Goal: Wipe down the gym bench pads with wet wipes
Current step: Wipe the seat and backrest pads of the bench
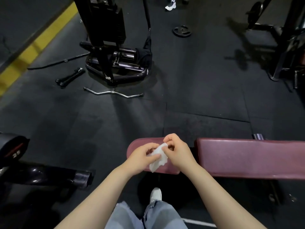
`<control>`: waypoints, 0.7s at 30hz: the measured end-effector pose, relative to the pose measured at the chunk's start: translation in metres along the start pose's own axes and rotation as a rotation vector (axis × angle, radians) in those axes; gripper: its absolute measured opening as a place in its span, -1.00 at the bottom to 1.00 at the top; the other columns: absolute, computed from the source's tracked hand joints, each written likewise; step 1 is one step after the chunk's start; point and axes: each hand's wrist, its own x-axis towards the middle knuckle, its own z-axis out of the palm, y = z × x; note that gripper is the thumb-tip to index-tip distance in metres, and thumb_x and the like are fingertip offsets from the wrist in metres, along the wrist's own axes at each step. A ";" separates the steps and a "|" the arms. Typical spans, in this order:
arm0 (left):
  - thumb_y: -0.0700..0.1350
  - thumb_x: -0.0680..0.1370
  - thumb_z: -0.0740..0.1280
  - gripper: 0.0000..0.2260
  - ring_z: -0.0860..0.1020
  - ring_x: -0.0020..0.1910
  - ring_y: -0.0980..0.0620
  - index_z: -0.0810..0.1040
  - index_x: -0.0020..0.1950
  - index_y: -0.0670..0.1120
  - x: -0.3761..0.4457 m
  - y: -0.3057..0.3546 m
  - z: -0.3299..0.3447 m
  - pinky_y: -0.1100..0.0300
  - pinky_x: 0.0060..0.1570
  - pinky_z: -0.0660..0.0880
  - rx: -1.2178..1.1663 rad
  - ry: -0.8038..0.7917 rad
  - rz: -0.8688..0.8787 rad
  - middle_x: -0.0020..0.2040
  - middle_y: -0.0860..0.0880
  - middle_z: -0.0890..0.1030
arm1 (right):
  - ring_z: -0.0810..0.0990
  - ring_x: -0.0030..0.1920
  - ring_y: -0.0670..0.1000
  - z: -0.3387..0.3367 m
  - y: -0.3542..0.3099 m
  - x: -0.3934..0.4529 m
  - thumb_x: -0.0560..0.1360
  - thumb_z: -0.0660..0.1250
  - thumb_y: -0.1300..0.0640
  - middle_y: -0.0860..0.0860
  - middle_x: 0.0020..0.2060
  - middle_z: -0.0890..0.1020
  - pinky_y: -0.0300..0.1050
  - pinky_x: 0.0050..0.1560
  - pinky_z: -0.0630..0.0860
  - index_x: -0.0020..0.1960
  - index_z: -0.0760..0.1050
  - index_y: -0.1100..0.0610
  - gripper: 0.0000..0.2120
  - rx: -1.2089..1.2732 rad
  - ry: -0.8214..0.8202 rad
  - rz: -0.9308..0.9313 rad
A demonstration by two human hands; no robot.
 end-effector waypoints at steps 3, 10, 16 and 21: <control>-0.10 0.56 0.38 -0.96 0.49 -0.28 0.25 0.62 -0.02 -0.04 0.010 0.000 -0.007 0.29 -0.20 0.42 0.125 -0.017 -0.004 -0.20 0.11 0.60 | 0.50 -0.26 -0.22 0.000 -0.006 0.007 0.52 0.29 0.18 -0.15 -0.21 0.58 -0.40 -0.25 0.38 0.01 0.47 -0.10 -0.82 -0.062 0.017 -0.028; -0.13 0.52 0.38 -0.95 0.41 -0.35 0.19 0.58 -0.14 -0.04 0.029 -0.007 -0.050 0.28 -0.29 0.34 0.220 -0.038 -0.018 -0.32 0.13 0.53 | 0.48 0.13 -0.11 0.035 -0.005 0.019 0.56 0.24 0.13 -0.12 0.16 0.47 -0.16 0.19 0.45 0.34 0.43 -0.04 -0.65 -0.099 0.148 0.040; -0.14 0.50 0.34 -0.84 0.48 -0.30 0.24 0.55 -0.06 0.14 0.039 -0.028 -0.092 0.34 -0.30 0.41 0.320 -0.180 0.033 -0.22 0.15 0.60 | 0.35 0.35 -0.23 0.076 0.003 0.014 0.48 0.39 0.07 -0.22 0.32 0.44 -0.23 0.34 0.31 0.29 0.47 -0.15 -0.61 0.011 0.058 0.033; -0.13 0.51 0.37 -0.88 0.45 -0.33 0.24 0.46 -0.06 0.06 0.046 -0.054 -0.113 0.35 -0.33 0.38 0.364 -0.192 0.088 -0.26 0.11 0.53 | 0.52 -0.23 -0.15 0.118 0.006 0.011 0.45 0.44 0.05 -0.09 -0.23 0.62 -0.17 -0.12 0.46 -0.18 0.51 -0.02 -0.90 0.095 0.153 0.200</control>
